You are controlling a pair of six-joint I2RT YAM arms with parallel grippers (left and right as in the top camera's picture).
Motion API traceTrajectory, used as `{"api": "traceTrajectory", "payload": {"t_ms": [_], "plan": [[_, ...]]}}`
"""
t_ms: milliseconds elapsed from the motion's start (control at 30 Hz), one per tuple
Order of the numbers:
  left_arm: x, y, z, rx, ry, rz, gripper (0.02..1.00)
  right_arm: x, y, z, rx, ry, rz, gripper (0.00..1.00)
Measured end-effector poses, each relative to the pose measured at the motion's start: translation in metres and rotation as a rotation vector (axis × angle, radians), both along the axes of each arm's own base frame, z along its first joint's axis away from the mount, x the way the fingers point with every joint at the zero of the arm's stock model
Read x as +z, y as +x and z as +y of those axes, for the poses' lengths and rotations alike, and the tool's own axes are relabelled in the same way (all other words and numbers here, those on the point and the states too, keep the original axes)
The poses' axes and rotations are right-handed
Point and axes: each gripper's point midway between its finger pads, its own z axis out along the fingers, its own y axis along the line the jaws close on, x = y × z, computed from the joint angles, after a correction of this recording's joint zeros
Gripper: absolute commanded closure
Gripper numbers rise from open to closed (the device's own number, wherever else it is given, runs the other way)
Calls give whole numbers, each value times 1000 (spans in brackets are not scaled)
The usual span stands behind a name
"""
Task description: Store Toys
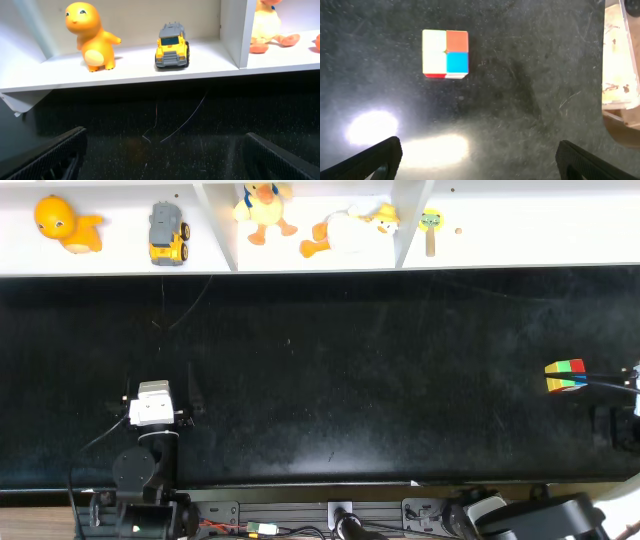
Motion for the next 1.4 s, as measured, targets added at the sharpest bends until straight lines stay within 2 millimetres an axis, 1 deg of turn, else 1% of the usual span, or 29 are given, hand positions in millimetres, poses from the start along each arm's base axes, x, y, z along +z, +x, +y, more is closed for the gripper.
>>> {"api": "traceTrajectory", "payload": {"t_ms": [133, 400, 600, 700, 933, 1033, 1167, 1400], "plan": [[0, 0, 0, 0, 0, 0, 20, -9, -2, -8, 3, 6, 11, 3], [0, 0, 0, 0, 0, 0, 20, -16, 1, -7, 44, 13, 26, 3], [0, 0, 0, 0, 0, 0, 20, -29, 17, 1, 87, 61, 31, 5], [0, 0, 0, 0, 0, 0, 20, -32, 26, 4, 95, 72, 24, 3], [0, 0, 0, 0, 0, 0, 20, -39, 45, 18, 122, 113, 28, 5], [0, 0, 0, 0, 0, 0, 20, -42, 54, 21, 120, 122, 27, 3], [0, 0, 0, 0, 0, 0, 23, -40, 62, 20, 98, 121, 9, 3], [0, 0, 0, 0, 0, 0, 23, -38, 70, 9, 43, 98, -30, 9]]}}
